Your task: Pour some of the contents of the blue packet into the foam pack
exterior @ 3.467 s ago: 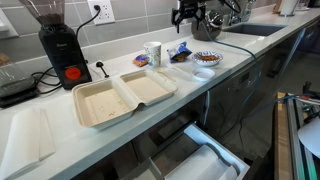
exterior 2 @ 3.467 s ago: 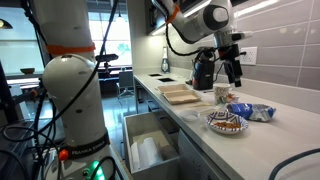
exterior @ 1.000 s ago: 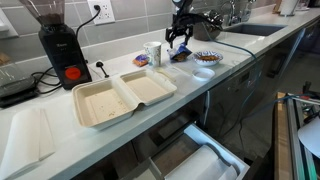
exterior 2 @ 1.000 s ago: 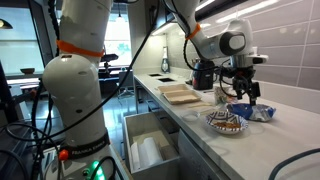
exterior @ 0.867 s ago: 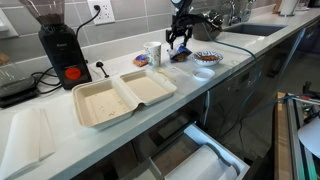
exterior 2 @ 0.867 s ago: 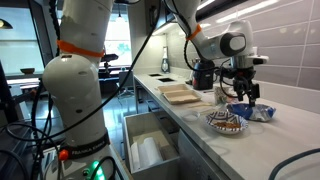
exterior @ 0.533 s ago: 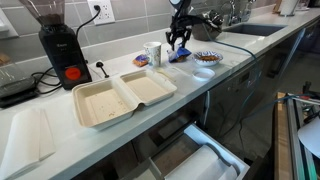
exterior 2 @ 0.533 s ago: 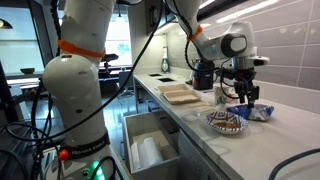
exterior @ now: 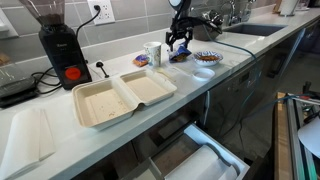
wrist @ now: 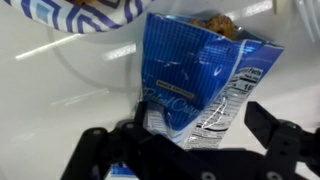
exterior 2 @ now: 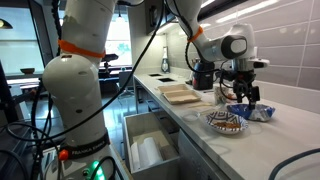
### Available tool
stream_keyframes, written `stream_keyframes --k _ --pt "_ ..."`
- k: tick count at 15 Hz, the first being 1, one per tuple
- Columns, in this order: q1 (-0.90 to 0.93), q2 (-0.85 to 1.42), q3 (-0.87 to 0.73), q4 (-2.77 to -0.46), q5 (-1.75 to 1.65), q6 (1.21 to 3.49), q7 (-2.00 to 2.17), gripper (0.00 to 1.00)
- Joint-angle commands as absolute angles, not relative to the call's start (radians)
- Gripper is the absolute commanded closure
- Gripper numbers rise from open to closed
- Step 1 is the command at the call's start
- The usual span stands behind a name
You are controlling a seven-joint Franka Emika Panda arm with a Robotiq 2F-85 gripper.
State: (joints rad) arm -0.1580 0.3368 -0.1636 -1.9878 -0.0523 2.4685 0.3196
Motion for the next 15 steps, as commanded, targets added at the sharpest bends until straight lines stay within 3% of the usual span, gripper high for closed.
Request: stream_keyframes --k 1,9,10,15 --pt "-0.150 0.360 -0.171 -1.962 -0.016 2.427 0.310 0.35" --pt "-0.151 0.363 -0.172 -1.964 -0.006 2.428 0.310 0.96" --pt "-0.151 0.362 -0.172 -1.965 -0.005 2.429 0.311 1.00" --pt "-0.151 0.345 -0.178 -1.981 0.000 2.437 0.316 1.00"
